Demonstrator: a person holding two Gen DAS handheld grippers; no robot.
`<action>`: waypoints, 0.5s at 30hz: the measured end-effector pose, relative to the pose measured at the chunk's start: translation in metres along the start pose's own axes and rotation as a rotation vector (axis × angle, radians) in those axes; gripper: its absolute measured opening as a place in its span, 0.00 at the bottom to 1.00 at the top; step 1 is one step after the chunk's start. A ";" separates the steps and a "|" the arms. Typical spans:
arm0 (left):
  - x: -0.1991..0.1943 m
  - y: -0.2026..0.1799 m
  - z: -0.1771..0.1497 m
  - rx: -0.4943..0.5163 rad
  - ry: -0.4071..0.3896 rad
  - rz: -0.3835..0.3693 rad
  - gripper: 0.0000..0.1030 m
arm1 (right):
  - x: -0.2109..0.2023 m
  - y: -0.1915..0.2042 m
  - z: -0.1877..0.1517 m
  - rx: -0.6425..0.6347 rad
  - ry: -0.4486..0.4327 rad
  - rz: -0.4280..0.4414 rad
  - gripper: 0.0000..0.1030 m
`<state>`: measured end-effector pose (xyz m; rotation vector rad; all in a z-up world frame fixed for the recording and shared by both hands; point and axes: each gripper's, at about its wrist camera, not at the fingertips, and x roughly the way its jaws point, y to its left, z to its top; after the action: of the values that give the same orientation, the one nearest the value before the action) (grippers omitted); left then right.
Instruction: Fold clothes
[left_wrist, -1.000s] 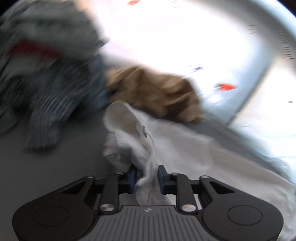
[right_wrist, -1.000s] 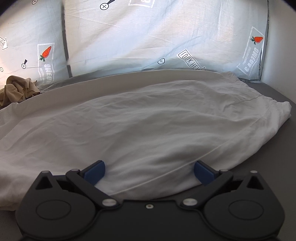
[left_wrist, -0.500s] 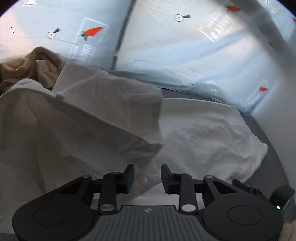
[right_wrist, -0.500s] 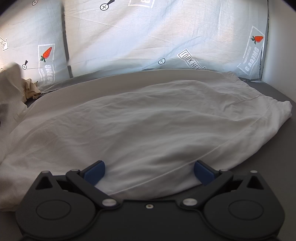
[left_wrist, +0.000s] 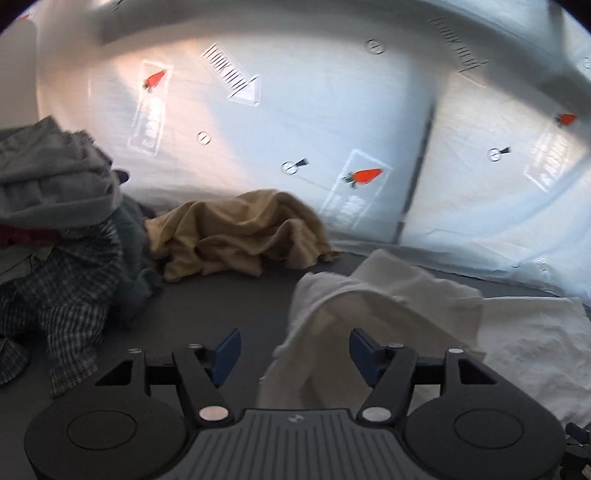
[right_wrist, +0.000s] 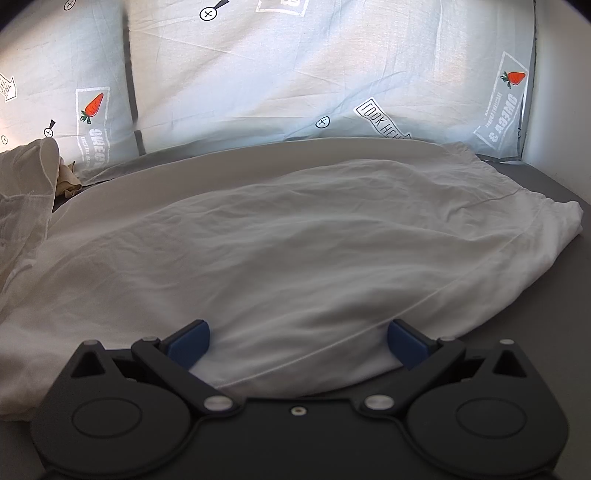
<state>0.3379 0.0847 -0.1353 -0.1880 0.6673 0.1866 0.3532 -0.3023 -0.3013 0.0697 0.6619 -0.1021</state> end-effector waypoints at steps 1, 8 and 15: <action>0.007 0.007 -0.004 -0.029 0.027 0.001 0.64 | 0.000 0.000 0.000 0.000 0.000 0.000 1.00; 0.047 0.023 -0.035 -0.220 0.186 -0.070 0.05 | 0.000 0.000 0.000 0.000 0.000 -0.001 1.00; 0.026 -0.064 0.002 -0.050 0.088 -0.350 0.03 | 0.000 0.001 0.000 0.000 0.000 -0.001 1.00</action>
<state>0.3741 0.0260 -0.1428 -0.3589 0.7060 -0.1422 0.3535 -0.3018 -0.3018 0.0696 0.6623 -0.1032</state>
